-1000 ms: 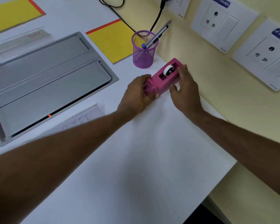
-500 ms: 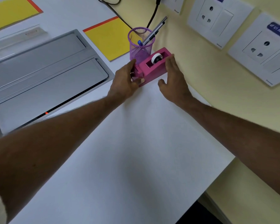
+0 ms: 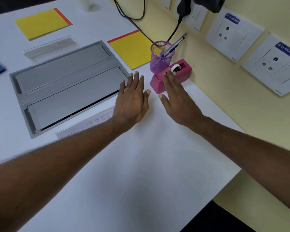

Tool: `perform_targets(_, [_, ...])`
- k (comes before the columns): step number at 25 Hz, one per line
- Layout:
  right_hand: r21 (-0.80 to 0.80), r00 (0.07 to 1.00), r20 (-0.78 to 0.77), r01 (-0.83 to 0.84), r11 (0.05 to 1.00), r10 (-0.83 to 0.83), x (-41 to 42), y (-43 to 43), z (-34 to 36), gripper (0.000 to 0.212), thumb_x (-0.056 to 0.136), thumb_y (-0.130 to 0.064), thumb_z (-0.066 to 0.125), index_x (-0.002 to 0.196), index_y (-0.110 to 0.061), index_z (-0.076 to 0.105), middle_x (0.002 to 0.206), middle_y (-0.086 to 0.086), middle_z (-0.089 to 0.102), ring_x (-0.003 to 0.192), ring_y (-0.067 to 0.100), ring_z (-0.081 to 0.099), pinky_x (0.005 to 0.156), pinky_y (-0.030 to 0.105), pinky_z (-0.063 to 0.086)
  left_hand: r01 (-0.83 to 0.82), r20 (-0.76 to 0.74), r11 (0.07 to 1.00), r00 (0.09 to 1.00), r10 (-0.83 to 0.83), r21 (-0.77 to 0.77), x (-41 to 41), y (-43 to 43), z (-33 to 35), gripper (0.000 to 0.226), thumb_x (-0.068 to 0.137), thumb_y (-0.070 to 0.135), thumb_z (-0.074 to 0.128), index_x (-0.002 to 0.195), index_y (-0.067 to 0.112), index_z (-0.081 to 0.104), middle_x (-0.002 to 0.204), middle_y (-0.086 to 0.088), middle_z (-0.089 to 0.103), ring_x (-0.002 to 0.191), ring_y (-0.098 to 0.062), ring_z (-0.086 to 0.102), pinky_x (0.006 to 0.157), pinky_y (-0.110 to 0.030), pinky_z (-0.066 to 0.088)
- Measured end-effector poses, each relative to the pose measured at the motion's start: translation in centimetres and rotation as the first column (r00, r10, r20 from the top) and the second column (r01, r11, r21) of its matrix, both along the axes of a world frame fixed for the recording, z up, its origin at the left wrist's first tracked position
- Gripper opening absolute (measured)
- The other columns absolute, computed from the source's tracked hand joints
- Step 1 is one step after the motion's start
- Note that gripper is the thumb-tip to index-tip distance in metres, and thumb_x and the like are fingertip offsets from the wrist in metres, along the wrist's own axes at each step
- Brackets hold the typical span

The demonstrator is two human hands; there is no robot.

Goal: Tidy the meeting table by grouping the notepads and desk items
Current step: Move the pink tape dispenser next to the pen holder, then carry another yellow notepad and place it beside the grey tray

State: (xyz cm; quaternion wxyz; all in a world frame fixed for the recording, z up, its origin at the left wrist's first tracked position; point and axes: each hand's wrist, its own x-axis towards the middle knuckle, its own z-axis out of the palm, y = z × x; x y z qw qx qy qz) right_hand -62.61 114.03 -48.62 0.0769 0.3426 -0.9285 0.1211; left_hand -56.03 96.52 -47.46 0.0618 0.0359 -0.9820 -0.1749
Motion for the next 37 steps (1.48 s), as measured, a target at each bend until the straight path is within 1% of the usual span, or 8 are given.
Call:
perform_targets(3, [-0.053,0.998,0.042,-0.038,0.998,0.04,2.2,-3.5,2.1,0.065,0.105,-0.036,0.037,0.155,0.002,0.022,0.165,0.019,0.017,0.155,0.031,0.015,0.122,0.046,0.027,-0.027,-0.011,0.999,1.0,0.027,-0.04,3.1,-3.9,1.5,0.061,0.107,0.04,0.02,0.158,0.006,0.022,0.167,-0.016,0.016,0.156,-0.031,0.01,0.127,-0.05,0.011])
perform_targets(6, [-0.093,0.986,0.126,-0.097,0.991,0.109,4.8,-8.1,4.3,0.065,0.106,-0.036,0.037,0.158,-0.005,0.013,0.168,0.01,0.006,0.156,0.024,0.003,0.127,0.039,0.012,-0.09,-0.023,0.994,0.996,0.089,-0.063,7.0,-8.9,3.0,0.063,0.107,0.043,0.017,0.159,0.007,0.019,0.168,-0.014,0.014,0.157,-0.029,0.007,0.127,-0.049,0.009])
perform_targets(8, [-0.125,0.971,0.177,-0.138,0.982,0.159,6.7,-11.7,5.5,0.065,0.107,-0.037,0.037,0.159,-0.009,0.01,0.169,0.006,0.002,0.156,0.019,-0.003,0.126,0.035,0.007,-0.125,-0.014,0.989,0.992,0.124,-0.075,10.0,-12.3,3.6,0.066,0.105,0.045,0.014,0.159,0.009,0.017,0.168,-0.012,0.012,0.157,-0.027,0.005,0.128,-0.048,0.007])
perform_targets(11, [-0.146,0.948,0.235,-0.183,0.972,0.214,10.3,-18.2,6.5,0.066,0.107,-0.041,0.035,0.16,-0.013,0.008,0.169,0.002,0.0,0.156,0.016,-0.005,0.126,0.034,0.005,-0.188,-0.003,0.98,0.982,0.188,-0.065,14.8,-18.0,4.4,0.065,0.104,0.046,0.014,0.16,0.012,0.015,0.169,-0.009,0.009,0.157,-0.024,0.002,0.128,-0.048,0.005])
perform_targets(22, [-0.197,0.898,0.268,-0.303,0.932,0.349,24.2,-42.9,7.8,0.068,0.106,-0.044,0.033,0.16,-0.016,0.004,0.169,-0.002,-0.003,0.155,0.01,-0.008,0.127,0.031,0.003,-0.371,-0.05,0.928,0.928,0.37,-0.02,29.8,-40.4,5.5,0.06,0.109,0.042,0.026,0.161,0.014,0.014,0.17,-0.005,0.005,0.157,-0.02,-0.003,0.128,-0.042,0.001])
perform_targets(26, [-0.213,0.87,0.302,-0.336,0.918,0.389,28.2,-51.5,7.0,0.068,0.106,-0.044,0.035,0.16,-0.016,0.006,0.169,-0.002,-0.002,0.155,0.01,-0.007,0.125,0.028,0.002,-0.423,-0.036,0.906,0.905,0.424,0.026,33.8,-48.3,3.7,0.061,0.108,0.043,0.028,0.16,0.013,0.018,0.169,-0.006,0.008,0.157,-0.021,-0.001,0.128,-0.043,0.004])
perform_targets(30, [-0.191,0.843,0.343,-0.37,0.909,0.415,30.7,-57.7,5.5,0.07,0.106,-0.043,0.036,0.16,-0.015,0.003,0.169,-0.001,-0.004,0.155,0.011,-0.009,0.124,0.026,0.001,-0.458,0.012,0.889,0.889,0.458,0.005,37.2,-54.8,0.8,0.073,0.101,0.054,0.024,0.159,0.01,0.021,0.169,-0.009,0.009,0.157,-0.023,0.001,0.128,-0.045,0.005])
perform_targets(37, [-0.107,0.796,0.426,-0.427,0.898,0.429,32.9,-63.9,1.6,0.068,0.105,-0.045,0.038,0.16,-0.014,0.013,0.169,0.0,0.004,0.156,0.014,-0.005,0.122,0.026,0.005,-0.535,0.083,0.842,0.844,0.53,0.065,40.2,-61.0,-2.9,0.086,0.095,0.068,0.022,0.158,0.01,0.024,0.169,-0.01,0.01,0.157,-0.024,0.001,0.127,-0.049,0.011])
